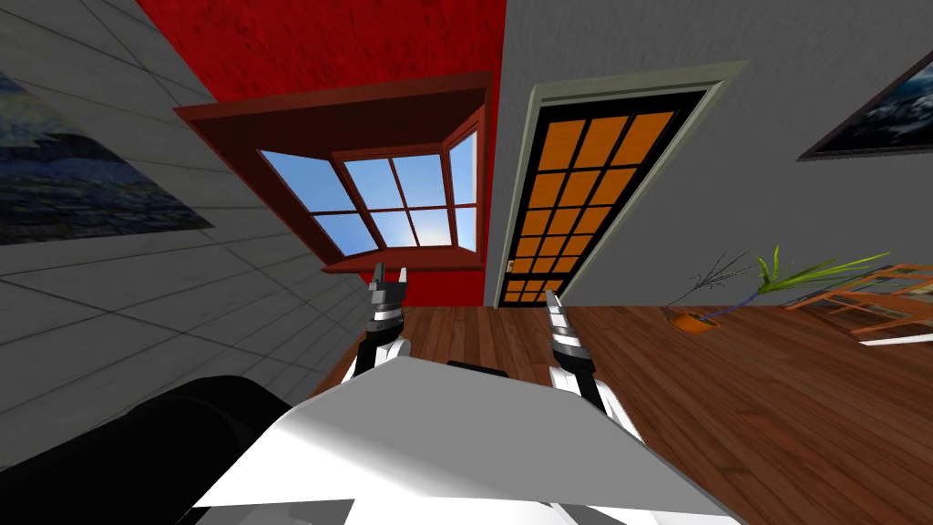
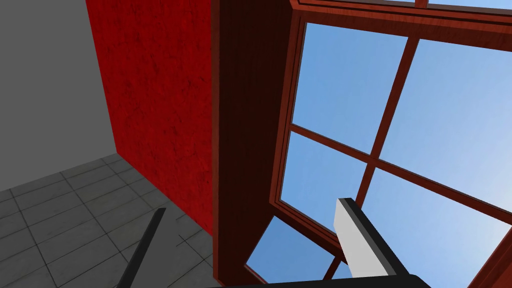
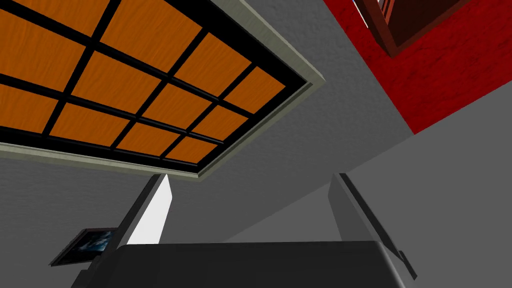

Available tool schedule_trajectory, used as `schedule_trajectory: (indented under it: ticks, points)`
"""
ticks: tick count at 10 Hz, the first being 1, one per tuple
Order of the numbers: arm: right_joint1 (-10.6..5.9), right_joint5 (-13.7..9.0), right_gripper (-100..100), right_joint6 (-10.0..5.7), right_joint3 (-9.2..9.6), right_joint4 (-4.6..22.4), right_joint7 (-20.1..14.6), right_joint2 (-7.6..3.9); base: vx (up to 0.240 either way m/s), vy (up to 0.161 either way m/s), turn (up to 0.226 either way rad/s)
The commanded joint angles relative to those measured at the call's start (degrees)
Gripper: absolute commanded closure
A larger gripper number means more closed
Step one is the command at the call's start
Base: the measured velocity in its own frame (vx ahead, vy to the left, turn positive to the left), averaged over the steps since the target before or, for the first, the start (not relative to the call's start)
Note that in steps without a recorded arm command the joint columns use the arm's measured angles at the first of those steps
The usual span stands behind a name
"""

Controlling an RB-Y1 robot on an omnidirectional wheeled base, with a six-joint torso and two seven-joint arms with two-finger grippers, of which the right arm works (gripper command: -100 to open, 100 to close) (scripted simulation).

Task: Pull the door open

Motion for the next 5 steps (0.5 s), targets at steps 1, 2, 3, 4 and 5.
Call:
schedule_trajectory:
  ticks: [1, 2, 3, 4, 5]
  points:
    - [-0.58, 0.6, -100, -0.86, -0.35, 2.3, 1.7, -0.17, 0.099, -0.015, 0.020]
    - [-0.92, 0.9, -100, -1.21, -0.58, 3.5, 2.7, -0.35, 0.101, -0.027, 0.025]
    - [-1.28, 1.2, -100, -1.57, -0.83, 4.8, 3.6, -0.50, 0.097, -0.027, 0.026]
    - [-1.64, 1.6, -100, -1.94, -1.09, 6.1, 4.6, -0.66, 0.092, -0.011, 0.018]
    - [-2.00, 1.9, -100, -2.32, -1.34, 7.5, 5.6, -0.81, 0.086, -0.016, 0.020]
